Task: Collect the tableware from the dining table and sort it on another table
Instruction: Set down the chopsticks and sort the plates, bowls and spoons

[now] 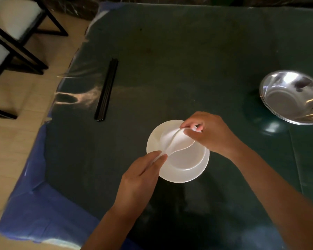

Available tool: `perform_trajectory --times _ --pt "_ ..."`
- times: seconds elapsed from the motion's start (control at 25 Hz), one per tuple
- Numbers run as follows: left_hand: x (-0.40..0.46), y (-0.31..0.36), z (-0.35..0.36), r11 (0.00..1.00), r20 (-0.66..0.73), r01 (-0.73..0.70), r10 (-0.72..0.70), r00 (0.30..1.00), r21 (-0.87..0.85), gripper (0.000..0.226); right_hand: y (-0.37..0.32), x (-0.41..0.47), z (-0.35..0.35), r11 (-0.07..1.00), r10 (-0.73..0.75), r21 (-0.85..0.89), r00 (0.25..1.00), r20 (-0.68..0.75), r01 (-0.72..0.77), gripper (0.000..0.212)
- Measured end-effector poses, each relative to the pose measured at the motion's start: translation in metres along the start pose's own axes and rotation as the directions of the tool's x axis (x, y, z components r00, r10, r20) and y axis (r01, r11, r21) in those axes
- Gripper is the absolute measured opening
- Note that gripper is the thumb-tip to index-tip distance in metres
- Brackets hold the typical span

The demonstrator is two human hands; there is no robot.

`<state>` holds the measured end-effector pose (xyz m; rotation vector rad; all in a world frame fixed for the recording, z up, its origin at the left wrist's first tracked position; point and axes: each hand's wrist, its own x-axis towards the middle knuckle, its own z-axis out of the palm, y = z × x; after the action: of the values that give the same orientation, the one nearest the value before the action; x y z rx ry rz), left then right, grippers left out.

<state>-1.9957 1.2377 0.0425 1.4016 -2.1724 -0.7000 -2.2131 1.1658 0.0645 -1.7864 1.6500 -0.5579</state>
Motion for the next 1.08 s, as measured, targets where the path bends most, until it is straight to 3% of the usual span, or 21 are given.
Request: perform_trajectory --times 0.12,0.24,0.48,0.8,1.08 --pt "0.017 -0.012 -0.005 0.995 -0.295 -0.089 0.096 0.951 0.037 0.029 -0.012 0.027 -0.008 0.943 0.109 0.311 0.993 0.046 -0.118 0.014" --pt "0.043 -0.031 -0.006 0.997 -0.415 -0.063 0.04 0.909 -0.042 0.027 -0.024 0.07 -0.007 0.896 0.143 0.418 0.989 0.045 -0.149 0.015" --pt "0.114 -0.073 0.003 0.98 -0.32 0.171 -0.195 0.927 -0.102 0.036 -0.025 0.19 0.026 0.955 0.154 0.251 0.988 0.028 -0.156 0.009" --pt "0.182 -0.125 0.013 0.985 -0.196 0.165 -0.152 0.969 0.05 0.047 -0.009 0.29 0.057 0.972 0.154 0.186 0.987 -0.039 -0.144 0.012" --pt "0.194 -0.136 0.023 0.977 -0.266 0.171 -0.131 0.955 0.131 0.039 0.0 0.304 0.064 0.975 0.138 0.181 0.99 -0.033 -0.13 0.011"
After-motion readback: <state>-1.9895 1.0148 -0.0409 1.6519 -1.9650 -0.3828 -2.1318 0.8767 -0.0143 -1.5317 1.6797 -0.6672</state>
